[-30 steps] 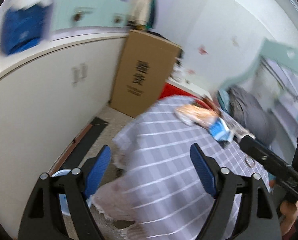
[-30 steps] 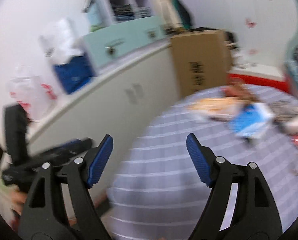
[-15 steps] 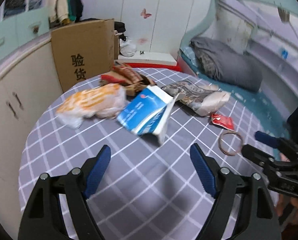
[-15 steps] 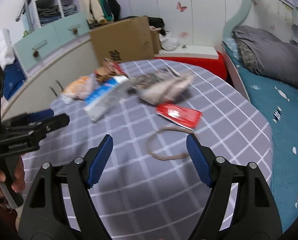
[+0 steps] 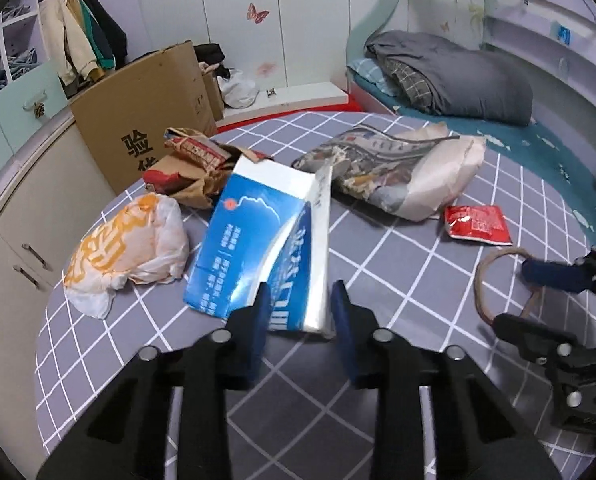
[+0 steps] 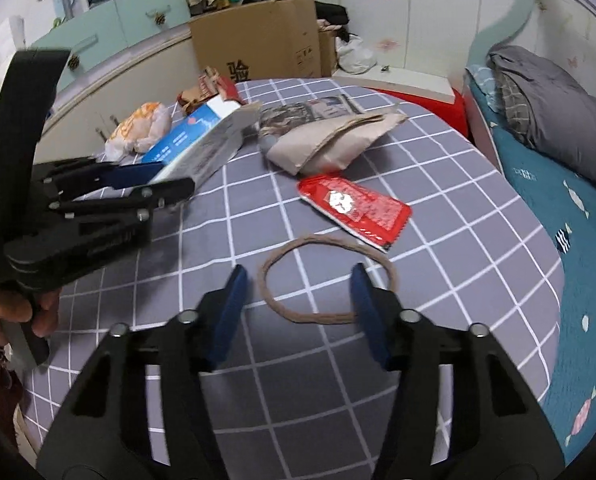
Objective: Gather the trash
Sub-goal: 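Grasp the brown string loop with the right tool while the left tool grasps the blue-white carton, then carry the string loop and carton to the wastebasket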
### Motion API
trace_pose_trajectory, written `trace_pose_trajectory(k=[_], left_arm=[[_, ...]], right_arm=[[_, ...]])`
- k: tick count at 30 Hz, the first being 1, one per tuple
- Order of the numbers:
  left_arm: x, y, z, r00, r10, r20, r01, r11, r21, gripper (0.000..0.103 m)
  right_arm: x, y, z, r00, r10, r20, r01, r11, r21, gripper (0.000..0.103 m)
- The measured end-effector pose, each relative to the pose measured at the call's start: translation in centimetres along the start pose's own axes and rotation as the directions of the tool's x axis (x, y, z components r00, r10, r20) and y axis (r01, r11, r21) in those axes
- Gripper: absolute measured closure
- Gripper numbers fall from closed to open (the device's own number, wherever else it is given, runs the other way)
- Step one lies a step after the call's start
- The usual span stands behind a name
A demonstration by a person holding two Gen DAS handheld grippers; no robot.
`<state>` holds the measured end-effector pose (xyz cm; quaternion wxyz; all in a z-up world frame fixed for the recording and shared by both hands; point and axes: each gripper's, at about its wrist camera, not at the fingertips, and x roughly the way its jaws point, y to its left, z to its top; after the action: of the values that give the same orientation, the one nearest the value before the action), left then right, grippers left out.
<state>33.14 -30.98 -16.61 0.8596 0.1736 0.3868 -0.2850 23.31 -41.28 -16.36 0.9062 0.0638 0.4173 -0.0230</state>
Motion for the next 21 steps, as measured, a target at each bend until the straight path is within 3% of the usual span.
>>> trace_pose_trajectory(k=[2,4,10,14,21], left_arm=[[-0.4,0.2,-0.2,0.999,-0.039,0.011,0.039,0.999,-0.008,0.074],[-1.1,0.2,-0.8,0.999,-0.042,0.029,0.042,0.999,-0.001,0.075],[-4.0,1.1,-2.2,0.989,-0.118,0.092,0.125,0.99,-0.072,0.075],[-6.1,1.6,-3.4,0.982,-0.139,0.125,0.151,0.984,-0.092,0.076],[-9.2,3.9,-5.5,0.974,-0.131,0.184,0.16,0.974,-0.157,0.076]], right_arm=[[0.2,0.6,0.0,1.0,-0.005,-0.013,0.004,0.999,-0.032,0.07],[0.5,1.3,0.0,0.999,-0.043,-0.021,0.042,0.997,-0.072,0.07],[0.5,2.8,-0.1,0.998,-0.049,-0.025,0.044,0.987,-0.155,0.098],[0.0,3.3,-0.1,1.0,-0.007,-0.025,0.004,0.992,-0.128,0.1],[-3.4,5.0,0.8,0.995,0.084,0.057,-0.08,0.994,-0.079,0.1]])
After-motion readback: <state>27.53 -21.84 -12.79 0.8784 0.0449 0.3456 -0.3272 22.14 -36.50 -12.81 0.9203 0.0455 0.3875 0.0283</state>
